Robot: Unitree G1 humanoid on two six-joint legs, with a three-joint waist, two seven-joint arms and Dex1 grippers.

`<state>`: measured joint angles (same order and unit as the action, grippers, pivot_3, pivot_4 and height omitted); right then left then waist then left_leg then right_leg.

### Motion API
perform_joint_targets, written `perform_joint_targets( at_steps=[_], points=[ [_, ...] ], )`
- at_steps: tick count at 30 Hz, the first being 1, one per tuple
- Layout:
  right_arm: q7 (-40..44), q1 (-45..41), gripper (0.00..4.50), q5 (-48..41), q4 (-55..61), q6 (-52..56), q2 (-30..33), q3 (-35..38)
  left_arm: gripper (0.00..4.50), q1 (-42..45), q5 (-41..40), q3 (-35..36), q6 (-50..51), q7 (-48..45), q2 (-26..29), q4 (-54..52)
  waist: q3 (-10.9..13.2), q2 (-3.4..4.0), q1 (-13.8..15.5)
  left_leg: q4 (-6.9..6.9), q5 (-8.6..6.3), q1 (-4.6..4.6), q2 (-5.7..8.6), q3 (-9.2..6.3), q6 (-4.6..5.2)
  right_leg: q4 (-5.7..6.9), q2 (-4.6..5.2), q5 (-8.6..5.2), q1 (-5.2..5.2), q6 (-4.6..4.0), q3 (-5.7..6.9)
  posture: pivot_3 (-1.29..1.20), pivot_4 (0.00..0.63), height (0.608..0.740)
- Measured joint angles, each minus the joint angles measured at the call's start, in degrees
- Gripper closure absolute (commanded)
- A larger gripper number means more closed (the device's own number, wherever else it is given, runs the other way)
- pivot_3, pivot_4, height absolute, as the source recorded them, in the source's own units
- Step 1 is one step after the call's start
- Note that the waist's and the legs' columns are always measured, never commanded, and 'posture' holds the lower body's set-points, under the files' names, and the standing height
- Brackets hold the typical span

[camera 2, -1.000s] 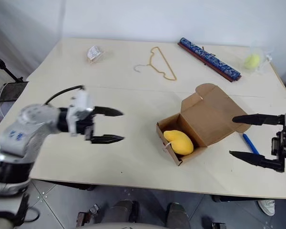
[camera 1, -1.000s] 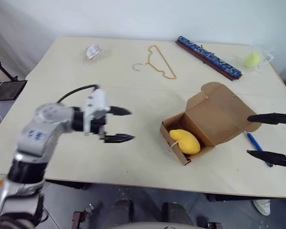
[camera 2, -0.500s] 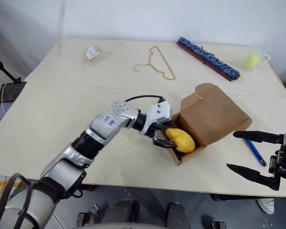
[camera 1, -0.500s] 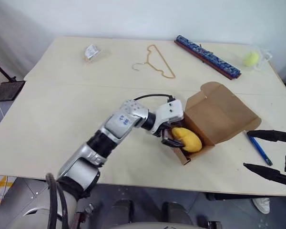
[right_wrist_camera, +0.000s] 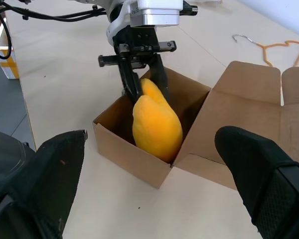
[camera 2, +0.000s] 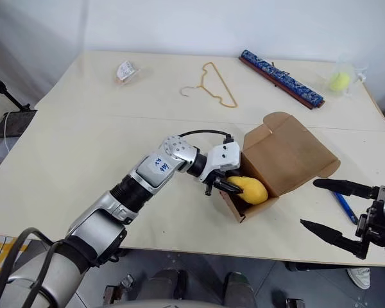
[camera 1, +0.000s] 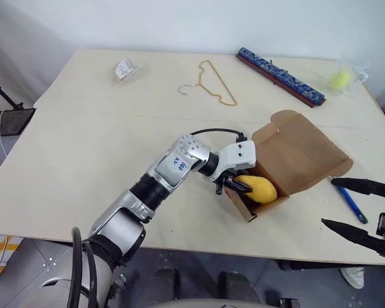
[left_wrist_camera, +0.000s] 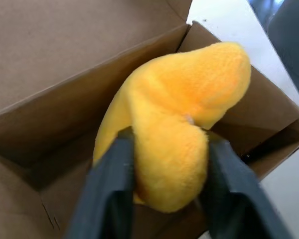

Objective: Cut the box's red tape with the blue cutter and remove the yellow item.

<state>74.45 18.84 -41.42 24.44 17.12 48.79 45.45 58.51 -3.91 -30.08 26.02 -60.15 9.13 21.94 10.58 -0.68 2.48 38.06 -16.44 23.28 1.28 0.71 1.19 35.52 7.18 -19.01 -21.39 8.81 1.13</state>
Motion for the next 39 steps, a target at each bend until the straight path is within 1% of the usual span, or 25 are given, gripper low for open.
perform_joint_targets(
  at_steps=[2, 3, 7, 11, 14, 16, 19, 22, 25, 27, 29, 32, 34, 39],
  points=[
    [-0.45, 0.03, 0.0, -0.01, 0.06, -0.38, -0.17, -0.11, 4.44, -0.04, -0.91, 2.27, -1.35, -0.19, -0.65, 1.17, 0.0, 0.0, 0.06, 0.0, 0.0, 0.0, 0.0, 0.0, 0.0, 0.0, 0.01, 0.0, -0.01, 0.0, 0.01, 0.0, 0.15, 0.74],
    [-0.76, 0.09, 0.0, -0.03, 0.13, -0.49, -0.32, -0.21, 4.49, -0.19, -2.62, 4.86, -2.57, -0.79, -1.44, 1.58, 0.0, 0.0, 0.08, 0.0, 0.0, 0.0, 0.0, 0.0, 0.0, 0.0, 0.01, 0.0, -0.01, 0.0, 0.02, 0.0, 0.15, 0.74],
    [-1.68, -0.03, 0.0, -0.04, 0.16, -0.92, -0.92, -0.76, 4.49, -0.23, -8.26, 12.36, -7.16, -2.44, -3.94, 1.51, 0.0, 0.0, 0.23, 0.02, 0.0, 0.0, 0.01, -0.01, 0.0, 0.01, 0.06, 0.0, 0.0, 0.01, 0.09, 0.0, 0.15, 0.74],
    [-4.19, -3.17, 0.0, -0.16, 0.14, -2.04, -2.24, -3.31, 4.49, -0.76, -12.94, 21.82, -14.69, 1.34, -7.1, 3.64, 0.0, 0.0, 0.17, 0.08, 0.01, 0.0, 0.02, 0.01, 0.01, 0.05, 0.06, 0.02, 0.0, 0.03, 0.1, 0.0, 0.15, 0.74],
    [-5.74, -5.38, 0.0, -1.52, 0.32, -2.07, -3.3, -4.79, 4.49, -0.83, -16.41, 28.32, -19.08, 3.55, -6.61, 3.53, 0.0, 0.0, -0.09, 0.05, 0.02, -0.04, 0.0, 0.0, -0.02, 0.12, 0.05, 0.02, -0.01, 0.04, 0.14, 0.0, 0.15, 0.74],
    [-6.63, -7.65, 0.0, -3.03, 1.45, -2.03, -4.4, -7.24, 4.49, -2.43, -18.09, 31.82, -19.28, 4.37, -2.74, 1.51, -0.01, 0.02, -0.95, 0.0, 0.03, -0.09, -0.05, 0.0, -0.07, 0.16, 0.01, 0.02, -0.02, 0.03, 0.14, 0.0, 0.15, 0.74],
    [-7.12, -10.05, 0.0, -4.76, 3.34, -1.71, -4.79, -12.1, 4.49, -8.93, -18.61, 36.42, -18.15, 5.47, 6.28, -3.22, -0.05, 0.08, -2.01, -0.07, 0.03, -0.2, -0.11, -0.03, -0.15, 0.44, -0.06, 0.02, -0.06, 0.03, 0.15, 0.0, 0.15, 0.74],
    [-7.27, -13.19, 0.0, -6.45, 4.02, -0.65, -4.96, -16.65, 4.49, -18.77, -18.0, 38.53, -15.65, 5.76, 15.05, -8.35, -0.03, 0.05, -2.24, -0.05, 0.03, -0.16, -0.08, -0.12, -0.13, 0.45, -0.02, 0.02, -0.03, 0.03, 0.19, 0.0, 0.15, 0.74],
    [-7.35, -17.21, 0.0, -6.93, 3.87, -0.74, -6.82, -21.01, 4.49, -30.33, -16.61, 41.52, -13.95, 6.42, 22.73, -12.82, -0.02, 0.01, -2.52, -0.06, -0.01, -0.15, -0.07, -0.14, -0.1, 0.41, 0.1, 0.03, -0.03, 0.03, 0.19, 0.0, 0.15, 0.74],
    [-7.39, -19.11, 0.0, -6.67, 2.09, -0.85, -8.05, -24.05, 4.49, -37.23, -16.47, 44.35, -12.45, 7.91, 25.47, -15.19, 0.0, -0.02, -2.15, -0.06, -0.04, -0.11, -0.03, -0.24, -0.08, 0.29, 0.35, 0.02, -0.03, 0.02, 0.24, 0.0, 0.15, 0.74],
    [-7.19, -20.99, 0.0, -5.66, 0.04, -1.14, -8.93, -26.19, 4.49, -41.9, -16.85, 46.89, -11.01, 9.4, 26.25, -17.53, 0.0, -0.02, -1.4, -0.03, -0.1, -0.11, -0.01, -0.32, -0.07, 0.19, 0.51, 0.03, 0.01, 0.0, 0.22, 0.0, 0.15, 0.74],
    [-7.06, -22.79, 0.0, -3.82, -2.78, -2.19, -9.64, -27.96, 3.58, -45.64, -18.76, 48.95, -7.97, 11.62, 25.95, -19.88, 0.0, -0.02, -0.73, -0.04, -0.15, -0.09, 0.01, -0.47, -0.09, 0.1, 0.64, 0.06, 0.07, -0.05, 0.15, 0.0, 0.15, 0.74],
    [-7.22, -23.32, 0.0, -2.83, -3.96, -2.92, -9.93, -28.57, 2.91, -46.4, -19.2, 49.02, -6.77, 12.43, 25.75, -20.76, 0.0, -0.03, -0.84, -0.04, -0.19, -0.09, -0.01, -0.48, -0.17, 0.1, 0.61, 0.06, 0.07, -0.06, 0.17, 0.0, 0.15, 0.74],
    [-8.72, -24.03, 0.0, -0.63, -7.44, -5.04, -10.65, -28.17, 1.41, -46.51, -20.78, 49.35, -6.22, 13.58, 25.48, -21.86, -0.01, -0.02, -1.34, -0.13, -0.21, -0.1, -0.11, -0.31, -0.24, 0.16, 0.4, 0.05, -0.09, -0.08, 0.39, 0.0, 0.15, 0.74]
  ],
)
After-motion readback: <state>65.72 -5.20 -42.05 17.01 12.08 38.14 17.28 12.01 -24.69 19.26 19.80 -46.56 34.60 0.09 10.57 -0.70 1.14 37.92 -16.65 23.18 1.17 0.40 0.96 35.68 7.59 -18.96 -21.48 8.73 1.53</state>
